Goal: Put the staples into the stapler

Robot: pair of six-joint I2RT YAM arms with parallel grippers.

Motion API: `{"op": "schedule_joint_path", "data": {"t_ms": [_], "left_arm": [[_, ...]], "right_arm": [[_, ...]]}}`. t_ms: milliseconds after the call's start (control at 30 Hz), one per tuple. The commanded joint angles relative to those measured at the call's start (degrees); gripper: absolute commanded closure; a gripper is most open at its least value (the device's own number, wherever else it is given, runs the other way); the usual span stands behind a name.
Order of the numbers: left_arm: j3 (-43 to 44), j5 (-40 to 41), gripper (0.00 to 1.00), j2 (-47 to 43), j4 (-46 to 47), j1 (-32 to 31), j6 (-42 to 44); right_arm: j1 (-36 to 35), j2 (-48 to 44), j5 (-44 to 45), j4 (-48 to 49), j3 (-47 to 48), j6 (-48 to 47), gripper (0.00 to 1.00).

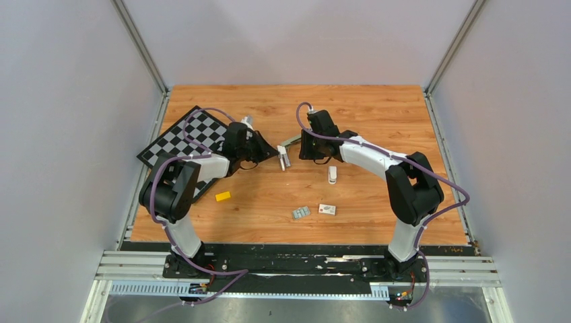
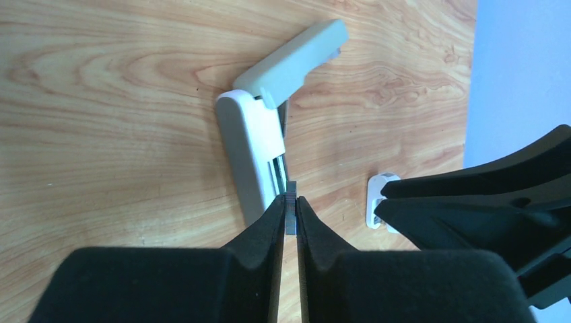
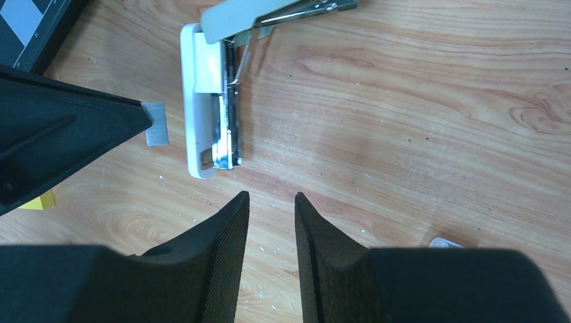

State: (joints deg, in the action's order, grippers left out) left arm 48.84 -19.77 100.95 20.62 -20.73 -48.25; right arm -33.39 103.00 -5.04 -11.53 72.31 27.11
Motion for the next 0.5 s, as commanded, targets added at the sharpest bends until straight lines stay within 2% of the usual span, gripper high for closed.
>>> {"op": "schedule_joint_path", "data": {"t_ms": [0,267,367,467], "left_arm": [[-0.51,-1.37,0.87,-2.09,2.67,0.43,-0.47],[-1.34,-3.30,0.87,-4.21,3.63,0.43,0.13],[-2.05,-5.78,0.86,-4.85,4.86,0.43,-0.30],[-2.93,-7.72,0.86,-5.38,6.60,0.17,-0.84]], "right_arm": [[0.80,0.15,-0.35,0.03,-0.50,-0.80,0.66],[1.25,0.29,-2.57,1.28,-0.74,-0.42,0.66],[2.77,-1.20,-7.58,6.24,-3.65,0.14,0.65],[4.28,-4.86,-8.53,8.63,-7.45,0.24,0.64]]}}
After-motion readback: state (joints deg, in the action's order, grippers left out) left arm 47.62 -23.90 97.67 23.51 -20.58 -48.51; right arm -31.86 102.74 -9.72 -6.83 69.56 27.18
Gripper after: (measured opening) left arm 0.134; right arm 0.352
